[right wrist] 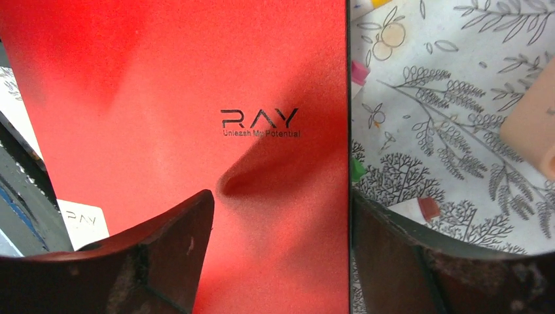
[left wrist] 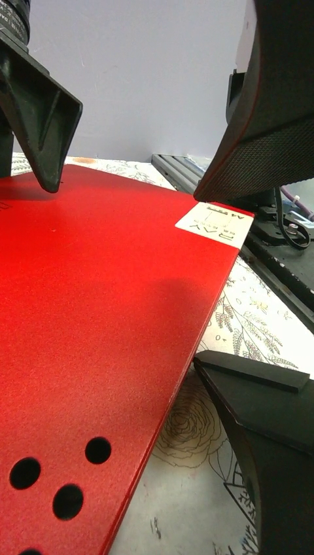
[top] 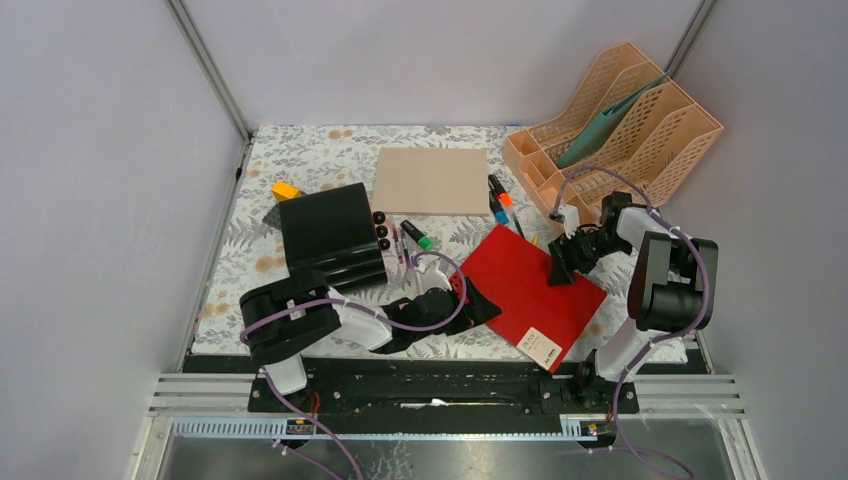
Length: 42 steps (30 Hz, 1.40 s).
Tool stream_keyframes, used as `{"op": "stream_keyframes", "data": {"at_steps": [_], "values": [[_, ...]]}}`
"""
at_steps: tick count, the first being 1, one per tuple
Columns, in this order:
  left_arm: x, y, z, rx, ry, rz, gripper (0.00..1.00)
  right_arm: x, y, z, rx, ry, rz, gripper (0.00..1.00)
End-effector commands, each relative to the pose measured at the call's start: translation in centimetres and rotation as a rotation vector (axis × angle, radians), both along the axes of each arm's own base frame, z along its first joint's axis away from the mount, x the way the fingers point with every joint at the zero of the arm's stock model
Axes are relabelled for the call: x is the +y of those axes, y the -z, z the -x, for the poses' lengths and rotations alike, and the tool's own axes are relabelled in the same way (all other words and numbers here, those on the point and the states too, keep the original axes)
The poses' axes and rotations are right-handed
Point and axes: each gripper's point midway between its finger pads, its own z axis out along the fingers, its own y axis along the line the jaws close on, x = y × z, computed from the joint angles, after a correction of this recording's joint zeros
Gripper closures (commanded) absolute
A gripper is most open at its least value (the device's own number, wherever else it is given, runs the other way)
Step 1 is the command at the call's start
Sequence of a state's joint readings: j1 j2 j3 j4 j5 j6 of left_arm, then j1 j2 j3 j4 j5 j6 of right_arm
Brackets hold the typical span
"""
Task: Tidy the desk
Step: Pick up the folder from the corner of the board.
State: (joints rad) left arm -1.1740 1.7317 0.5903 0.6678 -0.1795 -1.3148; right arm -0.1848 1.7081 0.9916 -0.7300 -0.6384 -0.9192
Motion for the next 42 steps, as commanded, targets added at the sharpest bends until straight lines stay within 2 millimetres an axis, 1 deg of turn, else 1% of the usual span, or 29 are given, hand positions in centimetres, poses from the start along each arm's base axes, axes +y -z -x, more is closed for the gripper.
{"op": "stream_keyframes", "data": {"at_steps": [1,4,7,11,14,17,20,24,27,30,34,35,40,42], "values": [[0.4,2.9,0.9,0.06,0.022,-0.08,0.1,1.7,-1.5,0.6,0.041,-0.057,-0.08,0.24],[0.0,3.2,0.9,0.061,0.032,-0.073,0.1,2.4,-2.9,0.8,0.054,-0.076,-0.135,0.32],[-0.3,3.3,0.8,0.055,0.039,-0.072,0.11,3.1,-4.6,0.9,0.058,-0.091,-0.187,0.38],[-0.5,3.5,0.4,0.049,0.041,-0.072,0.11,4.0,-6.6,1.2,0.06,-0.115,-0.252,0.42],[-0.5,3.6,0.0,0.036,0.039,-0.073,0.12,4.6,-7.8,2.0,0.08,-0.139,-0.299,0.44],[-0.3,3.9,-0.5,0.019,0.033,-0.085,0.12,4.9,-8.3,2.7,0.095,-0.165,-0.318,0.47],[-0.3,3.9,-1.1,-0.013,0.033,-0.088,0.12,5.0,-8.2,3.3,0.106,-0.178,-0.316,0.51],[-0.7,3.5,-1.7,-0.069,0.051,-0.095,0.11,5.1,-8.4,3.4,0.098,-0.183,-0.317,0.63],[-0.9,3.1,-2.1,-0.109,0.06,-0.092,0.11,5.2,-9.1,3.2,0.075,-0.183,-0.315,0.72],[-0.6,2.5,-2.5,-0.164,0.066,-0.098,0.11,5.2,-10.1,3.0,0.054,-0.185,-0.312,0.8],[-0.1,1.3,-2.7,-0.26,0.088,-0.107,0.1,5.3,-11.2,3.1,0.041,-0.202,-0.323,0.98],[0.0,1.0,-2.8,-0.278,0.095,-0.107,0.09,5.4,-11.4,3.1,0.041,-0.206,-0.332,1.0],[0.5,-1.6,-2.6,-0.414,0.145,-0.073,0.08,5.8,-12.7,3.2,0.032,-0.215,-0.368,1.0],[1.1,-2.7,-2.6,-0.48,0.153,-0.079,0.03,6.0,-13.6,2.9,0.012,-0.208,-0.374,1.0]]}}
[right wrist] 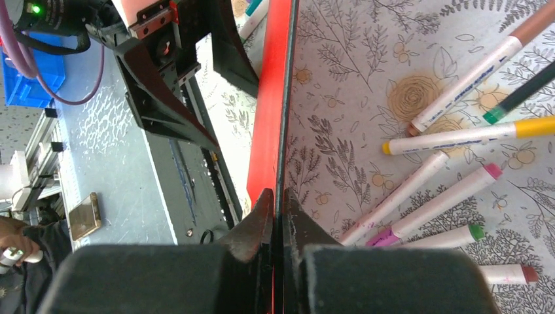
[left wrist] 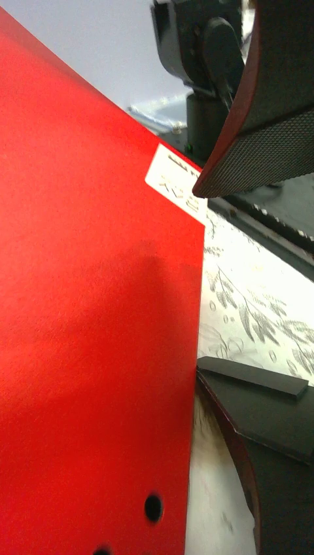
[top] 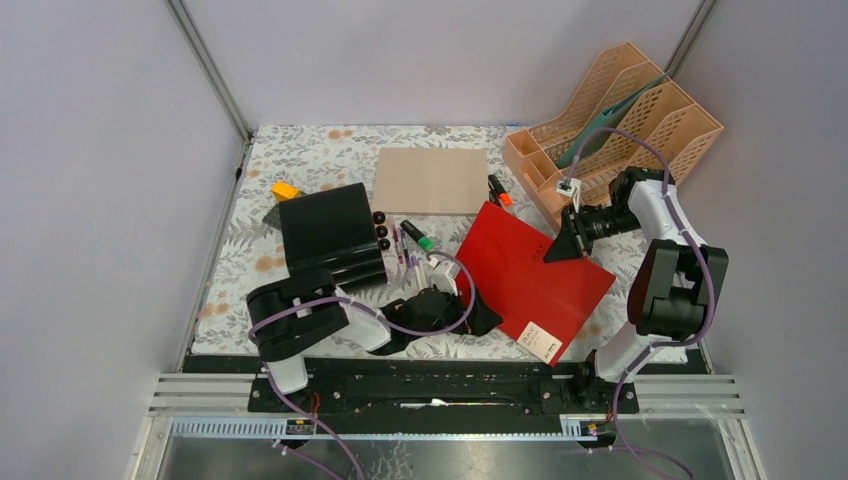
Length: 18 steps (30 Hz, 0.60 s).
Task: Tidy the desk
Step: Pick up the folder from the corner of the board.
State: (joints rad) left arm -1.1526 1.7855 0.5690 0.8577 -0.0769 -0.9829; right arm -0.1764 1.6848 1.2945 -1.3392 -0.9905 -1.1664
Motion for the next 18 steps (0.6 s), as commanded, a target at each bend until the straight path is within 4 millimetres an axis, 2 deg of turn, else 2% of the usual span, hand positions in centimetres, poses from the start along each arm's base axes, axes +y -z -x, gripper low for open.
{"op": "stream_keyframes", "data": {"at_steps": [1,11,14,18], "values": [[2.2,-3.1,-2.7,-0.254,-0.046,-0.017,0.02,0.7,-1.7,0.8,-0.043,-0.061,-0.001,1.0],[6.7,-10.5,-2.7,-0.649,-0.07,0.065,0.01,1.5,-7.3,-0.9,-0.145,-0.013,-0.058,1.0],[8.0,-11.9,-3.1,-0.68,-0.104,0.096,0.01,1.6,-8.5,-1.5,-0.179,-0.002,-0.068,1.0],[9.2,-13.3,-3.6,-0.632,-0.102,0.179,0.01,2.0,-10.6,-2.4,-0.225,0.014,-0.101,1.0]]}}
